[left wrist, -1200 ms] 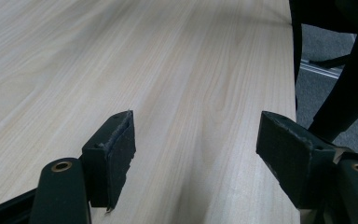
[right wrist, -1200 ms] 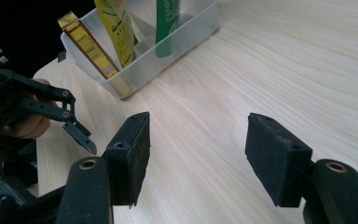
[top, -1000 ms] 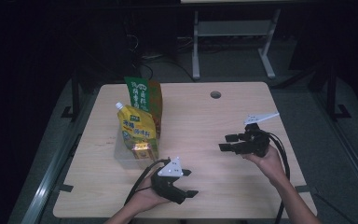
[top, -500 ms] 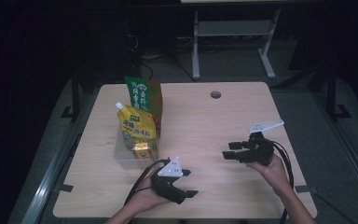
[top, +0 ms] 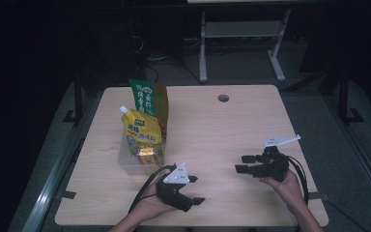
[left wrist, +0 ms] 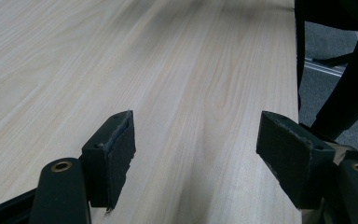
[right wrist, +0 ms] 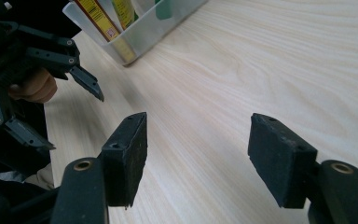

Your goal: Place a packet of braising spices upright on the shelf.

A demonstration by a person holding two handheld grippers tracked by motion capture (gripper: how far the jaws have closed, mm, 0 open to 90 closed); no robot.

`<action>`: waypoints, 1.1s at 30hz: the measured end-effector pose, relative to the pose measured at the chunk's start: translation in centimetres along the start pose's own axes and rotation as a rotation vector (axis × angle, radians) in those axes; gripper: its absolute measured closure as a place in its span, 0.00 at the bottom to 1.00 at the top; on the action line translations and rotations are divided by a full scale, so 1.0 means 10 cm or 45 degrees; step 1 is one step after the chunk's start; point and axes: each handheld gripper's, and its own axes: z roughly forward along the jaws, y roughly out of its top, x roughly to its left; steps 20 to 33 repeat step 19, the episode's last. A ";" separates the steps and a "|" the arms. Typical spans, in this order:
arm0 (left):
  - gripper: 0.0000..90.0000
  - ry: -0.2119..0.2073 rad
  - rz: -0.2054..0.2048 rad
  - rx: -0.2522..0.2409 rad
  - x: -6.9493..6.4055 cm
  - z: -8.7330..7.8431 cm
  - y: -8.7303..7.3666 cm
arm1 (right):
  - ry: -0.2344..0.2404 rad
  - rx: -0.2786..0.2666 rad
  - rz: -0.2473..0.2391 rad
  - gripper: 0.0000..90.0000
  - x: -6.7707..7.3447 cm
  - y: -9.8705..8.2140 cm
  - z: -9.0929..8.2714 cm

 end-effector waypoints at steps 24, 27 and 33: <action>0.30 0.006 0.009 0.001 -0.02 -0.01 0.01 | -0.048 -0.021 0.007 0.36 0.10 -0.25 -0.08; 0.30 0.006 0.009 0.001 -0.02 -0.01 0.01 | -0.048 -0.021 0.007 0.36 0.10 -0.25 -0.08; 0.30 0.006 0.009 0.001 -0.02 -0.01 0.01 | -0.048 -0.021 0.007 0.36 0.10 -0.25 -0.08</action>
